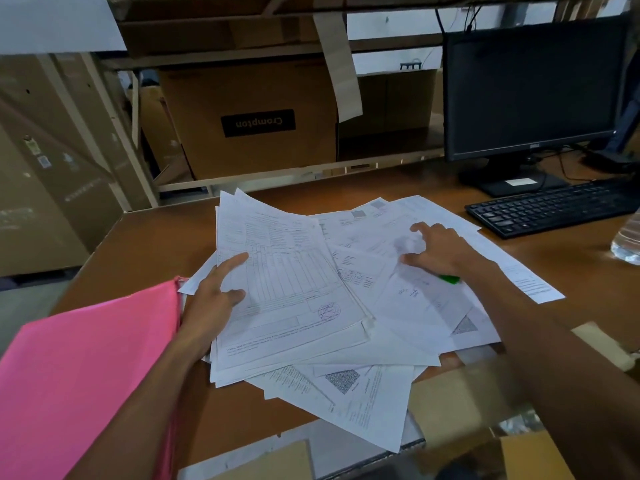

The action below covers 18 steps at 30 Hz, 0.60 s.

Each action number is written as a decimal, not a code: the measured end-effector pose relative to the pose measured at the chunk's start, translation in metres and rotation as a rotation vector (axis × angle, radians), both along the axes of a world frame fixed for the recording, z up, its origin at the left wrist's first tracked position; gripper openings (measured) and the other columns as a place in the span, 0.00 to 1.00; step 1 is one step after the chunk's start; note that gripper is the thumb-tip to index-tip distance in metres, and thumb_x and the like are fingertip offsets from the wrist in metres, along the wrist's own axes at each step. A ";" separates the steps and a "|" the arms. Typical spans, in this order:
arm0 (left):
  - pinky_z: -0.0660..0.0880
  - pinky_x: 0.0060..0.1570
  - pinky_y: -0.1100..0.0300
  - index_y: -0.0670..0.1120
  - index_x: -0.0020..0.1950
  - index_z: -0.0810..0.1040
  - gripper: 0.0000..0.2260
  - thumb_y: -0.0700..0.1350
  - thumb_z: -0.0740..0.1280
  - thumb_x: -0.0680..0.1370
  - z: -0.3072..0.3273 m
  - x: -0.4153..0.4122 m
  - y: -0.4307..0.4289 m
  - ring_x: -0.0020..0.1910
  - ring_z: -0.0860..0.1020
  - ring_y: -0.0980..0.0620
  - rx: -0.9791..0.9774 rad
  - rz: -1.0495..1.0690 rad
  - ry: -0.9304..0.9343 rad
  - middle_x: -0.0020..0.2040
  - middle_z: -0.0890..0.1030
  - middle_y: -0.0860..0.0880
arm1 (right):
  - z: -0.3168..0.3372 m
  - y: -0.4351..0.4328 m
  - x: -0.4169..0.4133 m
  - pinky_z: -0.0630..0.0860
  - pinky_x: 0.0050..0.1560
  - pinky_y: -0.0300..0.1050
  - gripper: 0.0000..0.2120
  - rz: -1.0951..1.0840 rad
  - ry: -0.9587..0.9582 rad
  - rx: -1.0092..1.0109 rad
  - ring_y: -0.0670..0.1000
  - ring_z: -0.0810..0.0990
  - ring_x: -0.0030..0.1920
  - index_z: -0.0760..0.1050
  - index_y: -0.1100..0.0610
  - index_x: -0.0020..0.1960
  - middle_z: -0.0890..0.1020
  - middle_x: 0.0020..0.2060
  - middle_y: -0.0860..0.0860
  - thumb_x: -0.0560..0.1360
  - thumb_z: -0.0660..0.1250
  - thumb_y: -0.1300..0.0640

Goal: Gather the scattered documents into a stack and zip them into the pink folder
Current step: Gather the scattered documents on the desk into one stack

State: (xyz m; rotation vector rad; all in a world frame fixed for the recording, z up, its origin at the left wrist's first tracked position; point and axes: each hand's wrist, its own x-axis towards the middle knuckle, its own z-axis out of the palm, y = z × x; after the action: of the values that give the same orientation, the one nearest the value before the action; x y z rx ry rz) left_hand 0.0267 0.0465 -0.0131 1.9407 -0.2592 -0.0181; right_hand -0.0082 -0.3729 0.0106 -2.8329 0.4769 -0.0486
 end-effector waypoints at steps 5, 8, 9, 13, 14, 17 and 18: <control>0.73 0.67 0.43 0.69 0.67 0.75 0.28 0.35 0.64 0.81 -0.002 0.001 0.000 0.71 0.70 0.51 -0.003 -0.002 0.010 0.75 0.69 0.59 | 0.005 0.001 0.005 0.71 0.67 0.57 0.43 -0.012 0.047 -0.025 0.60 0.71 0.69 0.60 0.46 0.78 0.71 0.71 0.56 0.71 0.69 0.30; 0.72 0.69 0.44 0.67 0.67 0.75 0.28 0.34 0.64 0.81 -0.001 0.000 -0.001 0.73 0.69 0.51 -0.014 0.000 0.014 0.74 0.70 0.59 | 0.010 -0.001 0.008 0.77 0.57 0.52 0.28 0.013 -0.022 0.067 0.54 0.77 0.53 0.68 0.41 0.68 0.78 0.61 0.56 0.72 0.74 0.40; 0.72 0.69 0.44 0.67 0.67 0.75 0.28 0.34 0.63 0.81 0.000 -0.001 -0.001 0.73 0.69 0.51 -0.017 0.000 0.015 0.74 0.70 0.59 | 0.011 0.000 0.007 0.78 0.53 0.49 0.24 0.025 -0.058 0.065 0.52 0.78 0.49 0.70 0.40 0.65 0.78 0.60 0.55 0.74 0.75 0.45; 0.72 0.68 0.44 0.69 0.65 0.75 0.28 0.35 0.64 0.81 0.000 -0.001 -0.001 0.73 0.69 0.51 -0.007 -0.003 0.012 0.74 0.70 0.59 | 0.017 0.002 0.002 0.82 0.37 0.46 0.26 0.012 -0.218 0.061 0.50 0.79 0.40 0.70 0.35 0.66 0.80 0.56 0.52 0.78 0.71 0.60; 0.72 0.68 0.44 0.69 0.65 0.75 0.28 0.35 0.64 0.81 0.001 -0.001 -0.001 0.73 0.69 0.50 -0.004 -0.001 0.012 0.74 0.70 0.59 | 0.018 0.000 0.000 0.80 0.33 0.45 0.27 0.002 -0.261 0.056 0.50 0.78 0.39 0.70 0.35 0.67 0.80 0.55 0.53 0.78 0.70 0.61; 0.73 0.67 0.44 0.70 0.65 0.76 0.28 0.35 0.64 0.81 0.002 -0.002 0.000 0.72 0.70 0.50 -0.010 -0.001 0.010 0.74 0.71 0.58 | 0.019 -0.009 -0.006 0.80 0.33 0.46 0.27 -0.042 -0.392 0.113 0.51 0.79 0.42 0.70 0.38 0.70 0.80 0.60 0.57 0.79 0.69 0.64; 0.73 0.67 0.44 0.70 0.64 0.76 0.28 0.35 0.64 0.81 0.002 -0.002 0.000 0.71 0.70 0.50 -0.010 0.000 0.012 0.74 0.71 0.58 | 0.020 -0.012 -0.009 0.82 0.39 0.49 0.27 -0.060 -0.435 0.146 0.52 0.80 0.46 0.70 0.39 0.70 0.79 0.62 0.58 0.79 0.69 0.64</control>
State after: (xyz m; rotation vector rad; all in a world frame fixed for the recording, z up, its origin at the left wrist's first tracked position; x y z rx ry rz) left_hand 0.0246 0.0461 -0.0112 1.9306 -0.2509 -0.0280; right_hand -0.0177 -0.3848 0.0303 -2.5584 0.4434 -0.6014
